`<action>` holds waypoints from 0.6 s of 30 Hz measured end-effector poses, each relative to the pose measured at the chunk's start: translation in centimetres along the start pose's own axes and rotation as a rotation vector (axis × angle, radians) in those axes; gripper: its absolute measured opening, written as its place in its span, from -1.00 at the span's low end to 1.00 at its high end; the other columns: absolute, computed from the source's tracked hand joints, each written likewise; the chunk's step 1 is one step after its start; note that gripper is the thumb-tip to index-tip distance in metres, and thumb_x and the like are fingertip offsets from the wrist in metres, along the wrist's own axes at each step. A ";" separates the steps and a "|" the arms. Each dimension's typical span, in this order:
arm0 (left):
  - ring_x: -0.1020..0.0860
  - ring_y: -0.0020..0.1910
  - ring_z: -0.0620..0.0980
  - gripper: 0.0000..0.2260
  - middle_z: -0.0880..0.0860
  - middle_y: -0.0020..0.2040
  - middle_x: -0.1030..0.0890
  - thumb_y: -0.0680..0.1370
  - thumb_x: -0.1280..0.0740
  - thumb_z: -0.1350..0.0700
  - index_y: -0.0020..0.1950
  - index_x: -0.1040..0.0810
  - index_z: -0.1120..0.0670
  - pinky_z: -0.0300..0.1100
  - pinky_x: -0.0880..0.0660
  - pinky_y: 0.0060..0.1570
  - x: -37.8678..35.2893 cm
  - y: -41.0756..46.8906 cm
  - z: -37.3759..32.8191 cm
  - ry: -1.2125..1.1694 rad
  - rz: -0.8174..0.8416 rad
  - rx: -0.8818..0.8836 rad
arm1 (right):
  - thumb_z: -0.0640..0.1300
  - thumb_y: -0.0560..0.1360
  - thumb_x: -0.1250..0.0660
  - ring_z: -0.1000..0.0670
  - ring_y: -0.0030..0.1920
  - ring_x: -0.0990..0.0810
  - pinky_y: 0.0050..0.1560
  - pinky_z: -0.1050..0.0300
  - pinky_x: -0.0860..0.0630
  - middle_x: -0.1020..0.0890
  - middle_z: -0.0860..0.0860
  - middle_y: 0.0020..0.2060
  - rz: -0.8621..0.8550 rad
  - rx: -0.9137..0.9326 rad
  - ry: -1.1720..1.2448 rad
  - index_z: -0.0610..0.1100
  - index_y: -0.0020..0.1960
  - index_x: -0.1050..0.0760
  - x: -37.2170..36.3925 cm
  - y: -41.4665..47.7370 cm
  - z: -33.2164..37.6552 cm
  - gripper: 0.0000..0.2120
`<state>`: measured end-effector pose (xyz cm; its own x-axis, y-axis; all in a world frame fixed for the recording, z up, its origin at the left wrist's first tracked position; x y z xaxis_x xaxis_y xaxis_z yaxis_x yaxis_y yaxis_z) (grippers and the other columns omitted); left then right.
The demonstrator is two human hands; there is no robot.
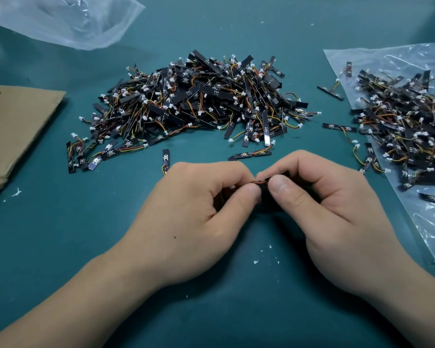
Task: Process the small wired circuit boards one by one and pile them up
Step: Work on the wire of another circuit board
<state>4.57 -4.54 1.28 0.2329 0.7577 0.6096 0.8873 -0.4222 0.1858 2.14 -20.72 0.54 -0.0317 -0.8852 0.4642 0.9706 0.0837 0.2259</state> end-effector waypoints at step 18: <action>-0.55 -0.33 -0.01 -0.81 -0.06 -0.37 -0.56 0.60 -0.33 0.02 -0.18 -0.65 -0.02 -0.17 -0.43 -0.34 0.0 0.2 -0.1 -0.004 -0.028 -0.052 | -0.07 0.61 -0.32 0.02 -0.17 -0.63 -0.18 0.27 -0.51 -0.68 0.10 -0.20 -0.025 -0.004 -0.022 0.03 -0.06 -0.63 0.3 0.1 0.3 -0.87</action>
<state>4.70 -4.67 1.41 0.2095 0.7714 0.6009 0.8718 -0.4256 0.2424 2.11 -20.78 0.97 -0.0616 -0.8767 0.4771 0.9703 0.0594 0.2345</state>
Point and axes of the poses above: each hand's wrist, its own y-axis towards the middle knuckle, its own x-axis out of the back of the hand, z = x × y, the point moved 6 cm from there along y, towards the middle knuckle
